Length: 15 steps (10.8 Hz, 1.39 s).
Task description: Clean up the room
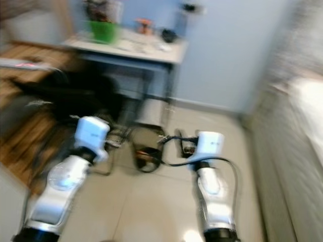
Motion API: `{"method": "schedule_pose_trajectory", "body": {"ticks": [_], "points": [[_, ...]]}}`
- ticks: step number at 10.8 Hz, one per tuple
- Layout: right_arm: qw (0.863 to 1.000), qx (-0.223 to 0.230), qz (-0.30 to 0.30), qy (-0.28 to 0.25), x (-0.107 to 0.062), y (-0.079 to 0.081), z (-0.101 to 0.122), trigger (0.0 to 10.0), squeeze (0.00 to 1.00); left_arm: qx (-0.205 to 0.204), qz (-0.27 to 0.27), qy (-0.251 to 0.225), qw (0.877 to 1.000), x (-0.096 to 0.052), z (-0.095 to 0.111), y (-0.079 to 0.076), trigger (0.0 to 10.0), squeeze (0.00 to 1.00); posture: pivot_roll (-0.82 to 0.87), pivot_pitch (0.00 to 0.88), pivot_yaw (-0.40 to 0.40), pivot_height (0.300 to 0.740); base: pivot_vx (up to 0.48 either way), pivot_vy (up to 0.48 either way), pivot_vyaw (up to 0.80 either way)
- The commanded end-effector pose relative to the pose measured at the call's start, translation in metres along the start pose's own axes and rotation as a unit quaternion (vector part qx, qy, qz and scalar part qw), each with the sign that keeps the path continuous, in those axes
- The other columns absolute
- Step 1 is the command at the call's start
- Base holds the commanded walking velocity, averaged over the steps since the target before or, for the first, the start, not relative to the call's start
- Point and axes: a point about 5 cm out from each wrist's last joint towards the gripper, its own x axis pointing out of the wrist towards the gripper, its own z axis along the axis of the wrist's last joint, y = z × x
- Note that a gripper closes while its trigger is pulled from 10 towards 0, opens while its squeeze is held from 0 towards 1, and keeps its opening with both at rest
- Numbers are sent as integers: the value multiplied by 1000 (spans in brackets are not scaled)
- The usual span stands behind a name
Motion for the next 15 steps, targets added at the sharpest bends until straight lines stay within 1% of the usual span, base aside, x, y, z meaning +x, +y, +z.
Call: {"method": "schedule_pose_trajectory", "body": {"ticks": [1,2,3,4,5,6,7,8,9,10,11,12,13,15], "points": [[999,-12,-43,-8,-3,-20,2,10000,0,-22,3,-2,1000,0,2,-4,10000,0,65,0,6,740,0,461,-763],[998,-13,-58,-5,-7,-27,0,10000,0,-36,17,9,999,-2,-2,-1,10000,0,65,0,6,740,0,461,-769],[997,-19,-74,-3,-13,-36,-3,10000,0,-41,44,30,998,-7,-9,5,10000,0,67,0,8,740,0,0,-769],[995,-23,-96,0,-18,-44,-6,10000,0,-62,78,60,993,-11,-20,12,10000,0,69,0,13,740,0,0,-769],[992,-26,-123,-7,-20,-50,-5,10000,0,-115,145,93,978,-17,-33,24,10000,0,71,0,12,740,0,0,-769],[989,-22,-143,-7,-20,-54,-6,10000,0,-136,192,109,966,-23,-39,32,10000,0,73,0,11,740,0,0,-769],[987,-13,-161,-1,-20,-58,-8,10000,0,-92,172,87,977,-24,-31,28,10000,0,78,0,5,740,0,0,-606],[987,-12,-161,-1,-19,-58,-8,10000,0,-77,150,71,983,-22,-25,22,10000,0,80,0,3,740,0,0,0],[990,-4,-139,2,-16,-50,-9,10000,0,-59,129,64,988,-16,-19,20,10000,0,84,0,0,740,0,0,0],[992,-4,-124,1,-13,-44,-10,10000,0,-44,111,44,992,-14,-13,18,10000,0,82,0,1,740,0,0,0],[994,-7,-111,-2,-11,-39,-9,10000,0,-43,97,32,994,-13,-10,17,10000,0,81,0,2,740,0,0,0],[996,-13,-86,-7,-9,-30,-8,10000,0,-51,86,23,995,-9,-7,16,10000,0,81,0,2,740,394,277,0],[997,-13,-79,-7,-8,-27,-8,10000,0,-47,75,16,996,-6,-4,15,10000,0,73,0,6,740,382,289,-775],[997,-12,-77,-7,-7,-27,-7,10000,0,-39,57,9,998,-3,-1,12,10000,0,70,0,8,740,386,283,-775]]}}
